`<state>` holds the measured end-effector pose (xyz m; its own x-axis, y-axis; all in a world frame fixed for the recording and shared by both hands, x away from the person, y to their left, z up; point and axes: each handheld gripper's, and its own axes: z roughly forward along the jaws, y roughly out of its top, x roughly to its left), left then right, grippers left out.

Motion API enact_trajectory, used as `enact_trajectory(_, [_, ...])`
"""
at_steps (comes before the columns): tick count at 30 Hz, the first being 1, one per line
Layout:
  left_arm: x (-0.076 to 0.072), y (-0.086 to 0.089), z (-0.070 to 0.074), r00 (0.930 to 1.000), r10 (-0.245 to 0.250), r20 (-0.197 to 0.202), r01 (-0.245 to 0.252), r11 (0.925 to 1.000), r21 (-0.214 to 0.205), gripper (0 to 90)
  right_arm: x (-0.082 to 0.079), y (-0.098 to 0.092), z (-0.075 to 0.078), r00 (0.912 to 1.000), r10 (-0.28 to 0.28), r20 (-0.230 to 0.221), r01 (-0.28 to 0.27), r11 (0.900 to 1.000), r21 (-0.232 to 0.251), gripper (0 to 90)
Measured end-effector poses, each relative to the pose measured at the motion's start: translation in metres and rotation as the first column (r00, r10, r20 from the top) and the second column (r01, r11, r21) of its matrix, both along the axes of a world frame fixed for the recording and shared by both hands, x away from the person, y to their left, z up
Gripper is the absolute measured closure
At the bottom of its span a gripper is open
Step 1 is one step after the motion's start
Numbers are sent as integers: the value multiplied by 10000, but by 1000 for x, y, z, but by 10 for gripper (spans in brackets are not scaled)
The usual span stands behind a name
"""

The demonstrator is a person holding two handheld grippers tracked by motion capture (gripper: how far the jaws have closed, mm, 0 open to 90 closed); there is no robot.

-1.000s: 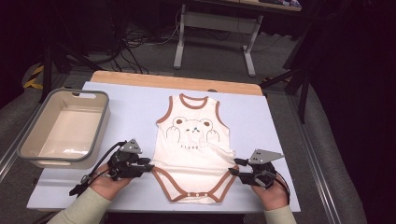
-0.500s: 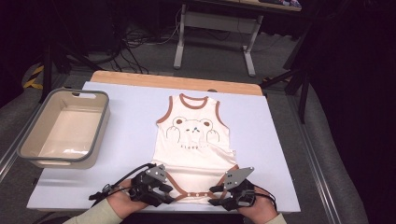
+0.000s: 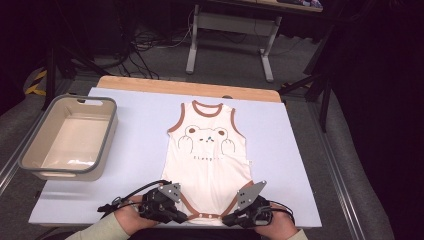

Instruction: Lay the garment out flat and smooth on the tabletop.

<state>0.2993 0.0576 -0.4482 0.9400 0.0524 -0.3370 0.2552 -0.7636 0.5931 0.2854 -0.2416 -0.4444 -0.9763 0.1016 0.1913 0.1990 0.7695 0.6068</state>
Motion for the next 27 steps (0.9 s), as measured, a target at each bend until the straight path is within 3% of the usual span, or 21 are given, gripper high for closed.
enact_trajectory(1, [-1, -1, -1, 9999, -117, -33, 117, 9999, 109, 892, -3, 0, 0, 9994, 168, -312, -172, 9998, -116, 851])
enact_trajectory(3, [-2, -3, -2, 9998, -198, 11, 197, 9996, 214, 876, -4, 1, -2, 9977, 442, -508, -454, 9987, -230, 828])
enact_trajectory(6, [6, 6, 1, 9993, 375, -20, -375, 9993, -34, 743, -1, -3, -1, 9988, 198, -443, -200, 9998, -38, 699])
enact_trajectory(8, [15, 21, 7, 9894, 1420, 299, -1413, 9897, -240, 729, 5, -13, 5, 9991, -419, -67, 422, 9979, 496, 663])
enact_trajectory(9, [19, 29, 9, 9762, 2064, 661, -2059, 9785, -152, 722, 9, -19, 8, 9959, -875, 211, 855, 9930, 814, 621])
enact_trajectory(10, [23, 35, 10, 9590, 2660, 982, -2669, 9637, -41, 718, 13, -27, 12, 9853, -1638, 492, 1578, 9816, 1079, 604])
enact_trajectory(11, [27, 42, 10, 9400, 3225, 1115, -3249, 9458, 30, 707, 19, -35, 14, 9680, -2402, 721, 2305, 9655, 1212, 612])
enact_trajectory(12, [32, 48, 10, 9215, 3689, 1215, -3726, 9280, 77, 701, 24, -43, 16, 9440, -3159, 955, 3034, 9446, 1251, 608])
enact_trajectory(13, [35, 53, 8, 9032, 4128, 1173, -4169, 9089, 113, 698, 29, -51, 16, 9119, -3912, 1240, 3758, 9174, 1308, 597])
enact_trajectory(14, [38, 57, 7, 8891, 4403, 1249, -4453, 8953, 140, 686, 33, -59, 16, 8764, -4600, 1426, 4437, 8864, 1320, 594])
enact_trajectory(15, [41, 59, 6, 8802, 4566, 1296, -4633, 8858, 254, 681, 37, -66, 15, 8440, -5149, 1504, 5005, 8568, 1242, 592])
enact_trajectory(16, [43, 60, 4, 8756, 4644, 1327, -4719, 8811, 304, 682, 41, -71, 13, 8142, -5581, 1600, 5472, 8298, 1097, 593])
enact_trajectory(17, [45, 60, 2, 8746, 4674, 1290, -4752, 8791, 362, 681, 44, -74, 11, 7892, -5923, 1622, 5852, 8054, 939, 593])
enact_trajectory(18, [46, 59, 0, 8755, 4671, 1234, -4751, 8788, 441, 681, 48, -78, 8, 7735, -6141, 1571, 6084, 7888, 879, 594])
enact_trajectory(20, [47, 55, -4, 8782, 4622, 1231, -4715, 8799, 591, 682, 53, -81, 4, 7487, -6474, 1422, 6446, 7612, 712, 591])
enact_trajectory(22, [48, 54, -3, 8767, 4610, 1376, -4722, 8793, 622, 722, 59, -82, 4, 7401, -6583, 1372, 6536, 7522, 836, 595])
enact_trajectory(23, [48, 54, -4, 8728, 4688, 1359, -4801, 8748, 656, 775, 61, -82, 4, 7377, -6625, 1305, 6560, 7489, 936, 594])
enact_trajectory(25, [50, 55, -4, 8769, 4672, 1131, -4758, 8770, 663, 859, 73, -80, 6, 7284, -6759, 1122, 6679, 7370, 1034, 597])
enact_trajectory(27, [49, 55, -4, 8763, 4674, 1169, -4766, 8765, 680, 870, 85, -76, 3, 7204, -6882, 865, 6845, 7255, 714, 625])
